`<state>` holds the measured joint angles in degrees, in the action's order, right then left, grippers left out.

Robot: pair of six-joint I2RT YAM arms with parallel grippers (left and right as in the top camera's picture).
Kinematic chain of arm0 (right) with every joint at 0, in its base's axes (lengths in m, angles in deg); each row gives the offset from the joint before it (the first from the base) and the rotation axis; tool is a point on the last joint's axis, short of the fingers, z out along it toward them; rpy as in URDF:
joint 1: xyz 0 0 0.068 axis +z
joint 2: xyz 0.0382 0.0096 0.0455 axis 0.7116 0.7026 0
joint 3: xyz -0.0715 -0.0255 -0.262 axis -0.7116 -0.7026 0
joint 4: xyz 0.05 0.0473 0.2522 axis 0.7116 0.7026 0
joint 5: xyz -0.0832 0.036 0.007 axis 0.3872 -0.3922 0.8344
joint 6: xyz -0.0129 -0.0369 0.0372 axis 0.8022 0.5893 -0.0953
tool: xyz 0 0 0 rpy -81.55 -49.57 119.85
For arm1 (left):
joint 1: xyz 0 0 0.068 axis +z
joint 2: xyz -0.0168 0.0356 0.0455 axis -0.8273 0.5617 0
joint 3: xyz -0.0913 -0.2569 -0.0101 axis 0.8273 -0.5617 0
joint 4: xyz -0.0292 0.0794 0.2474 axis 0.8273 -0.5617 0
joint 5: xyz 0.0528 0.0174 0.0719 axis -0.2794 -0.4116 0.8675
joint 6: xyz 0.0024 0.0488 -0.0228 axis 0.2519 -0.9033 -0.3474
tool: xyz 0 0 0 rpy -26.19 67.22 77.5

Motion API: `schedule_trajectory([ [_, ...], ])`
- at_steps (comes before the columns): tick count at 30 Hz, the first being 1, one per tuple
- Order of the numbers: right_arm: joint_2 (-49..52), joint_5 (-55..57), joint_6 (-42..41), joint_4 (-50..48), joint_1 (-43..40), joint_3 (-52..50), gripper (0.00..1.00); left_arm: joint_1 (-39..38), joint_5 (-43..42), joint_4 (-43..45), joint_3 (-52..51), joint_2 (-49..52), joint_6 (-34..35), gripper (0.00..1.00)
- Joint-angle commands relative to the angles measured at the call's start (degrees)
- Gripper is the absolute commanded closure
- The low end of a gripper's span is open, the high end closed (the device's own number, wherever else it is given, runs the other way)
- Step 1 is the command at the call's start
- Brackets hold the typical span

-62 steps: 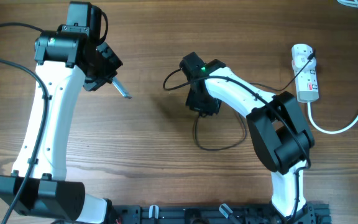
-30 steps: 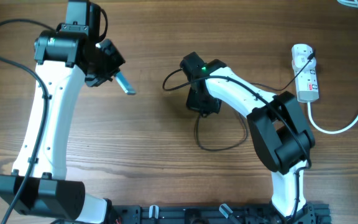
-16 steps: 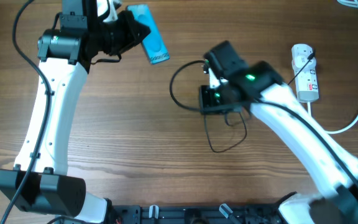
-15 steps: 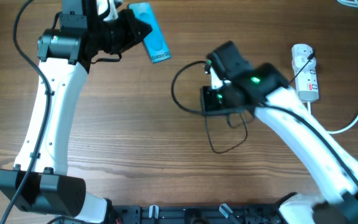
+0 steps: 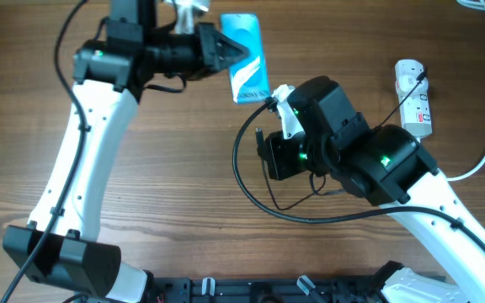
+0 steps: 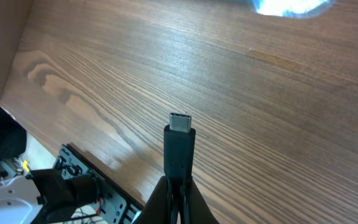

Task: Plug charger to phone and switch on socket
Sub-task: 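Grasp the USB-C plug with the right gripper and lift it, then insert the USB-C plug into the phone's bottom port with the right gripper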

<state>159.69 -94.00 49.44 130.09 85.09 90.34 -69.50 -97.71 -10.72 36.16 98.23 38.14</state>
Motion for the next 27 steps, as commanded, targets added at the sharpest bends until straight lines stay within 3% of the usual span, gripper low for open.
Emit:
schedule_trajectory([
  [1,-0.4,-0.7,-0.3,-1.3,0.2,0.3,0.96,-1.9,0.0,0.2,0.3,0.0,-2.2,0.96],
  [17,-0.4,3.7,-2.2,-4.4,0.2,0.3,0.96,0.1,-9.5,-1.5,0.3,0.0,-4.9,0.96],
  [27,-0.6,3.4,-2.2,-4.3,0.2,0.4,0.96,0.1,-7.4,-1.6,0.3,0.0,-6.6,0.96],
])
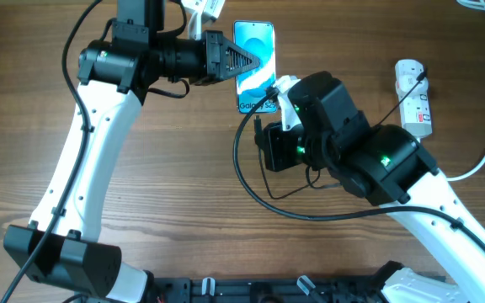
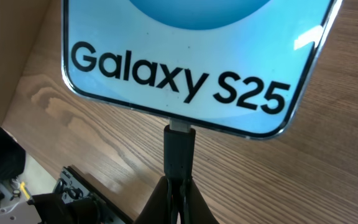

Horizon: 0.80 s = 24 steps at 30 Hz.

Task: Plug charger to phone and switch on socket
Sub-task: 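Insert the USB-C plug into the phone's bottom port with the right gripper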

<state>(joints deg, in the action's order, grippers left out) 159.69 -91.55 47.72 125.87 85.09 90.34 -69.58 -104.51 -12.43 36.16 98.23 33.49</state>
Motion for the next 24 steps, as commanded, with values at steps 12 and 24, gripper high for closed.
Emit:
schedule_trajectory([
  [12,-1.4,-0.7,0.0,-0.7,0.2,0.5,0.96,0.2,1.4,0.1,0.3,0.0,-1.3,0.96],
  [24,-1.4,-0.1,-0.2,-1.3,0.2,0.5,0.96,0.2,-1.0,-0.7,0.3,0.0,-1.3,0.96],
])
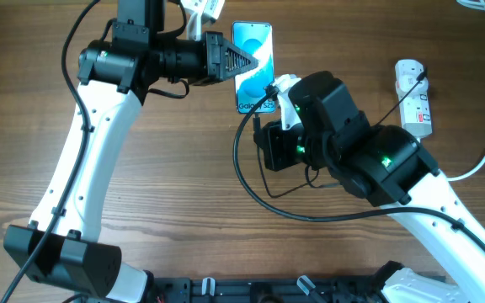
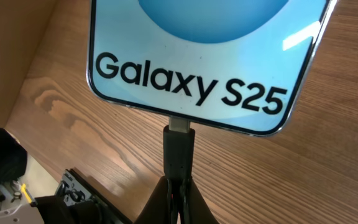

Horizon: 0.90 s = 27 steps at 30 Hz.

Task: Plug charger to phone and switch on socket
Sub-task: 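Insert the USB-C plug into the phone's bottom port with the right gripper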

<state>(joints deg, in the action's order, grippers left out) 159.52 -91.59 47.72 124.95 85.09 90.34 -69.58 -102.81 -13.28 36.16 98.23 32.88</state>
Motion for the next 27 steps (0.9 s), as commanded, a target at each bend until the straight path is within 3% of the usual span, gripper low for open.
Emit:
schedule_trajectory([
  [1,-1.2,0.0,-0.2,-0.4,0.2,0.5,0.96,0.2,-2.7,0.0,0.3,0.0,-0.7,0.96],
  [13,-1.2,2.5,-3.2,-2.2,0.2,0.5,0.96,0.2,-3.0,-1.0,0.3,0.0,-0.8,0.96],
  [27,-1.2,3.3,0.3,-4.0,0.0,2.3,0.96,0.2,-2.9,-2.4,0.3,0.0,-1.3,0.96],
])
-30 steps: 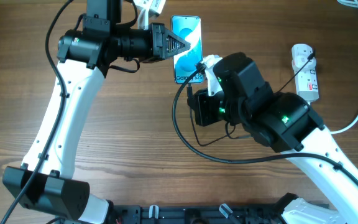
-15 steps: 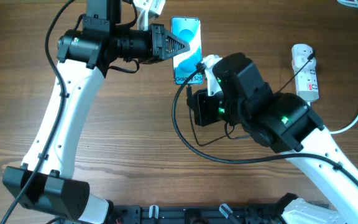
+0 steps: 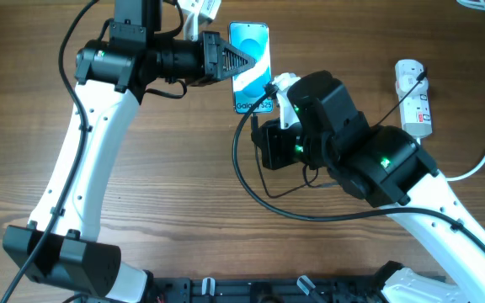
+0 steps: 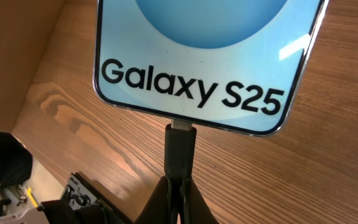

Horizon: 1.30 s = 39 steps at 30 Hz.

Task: Plug charger to phone and switch on socket
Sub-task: 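Insert the USB-C plug into the phone's bottom port with the right gripper, then lower the plugged phone flat onto the table with both grippers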

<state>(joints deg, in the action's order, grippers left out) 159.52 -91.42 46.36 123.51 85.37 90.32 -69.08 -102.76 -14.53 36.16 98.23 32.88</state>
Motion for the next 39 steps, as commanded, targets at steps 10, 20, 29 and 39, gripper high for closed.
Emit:
schedule_trajectory([
  [10,-1.2,5.8,1.3,-5.1,-0.3,2.8,0.96,-0.4,-3.6,-2.1,0.3,0.0,-1.2,0.96],
  [20,-1.2,5.4,0.8,-8.7,-0.3,2.8,0.89,-0.4,-4.7,-2.1,0.3,0.0,-0.9,0.96],
  [29,-1.8,5.4,0.9,-3.7,-0.3,2.8,0.45,-0.3,5.3,-2.1,0.3,0.0,3.1,0.96],
  [39,-2.9,10.6,-3.8,7.6,-0.3,2.8,0.00,-1.6,18.8,-12.3,0.3,5.9,0.6,0.96],
])
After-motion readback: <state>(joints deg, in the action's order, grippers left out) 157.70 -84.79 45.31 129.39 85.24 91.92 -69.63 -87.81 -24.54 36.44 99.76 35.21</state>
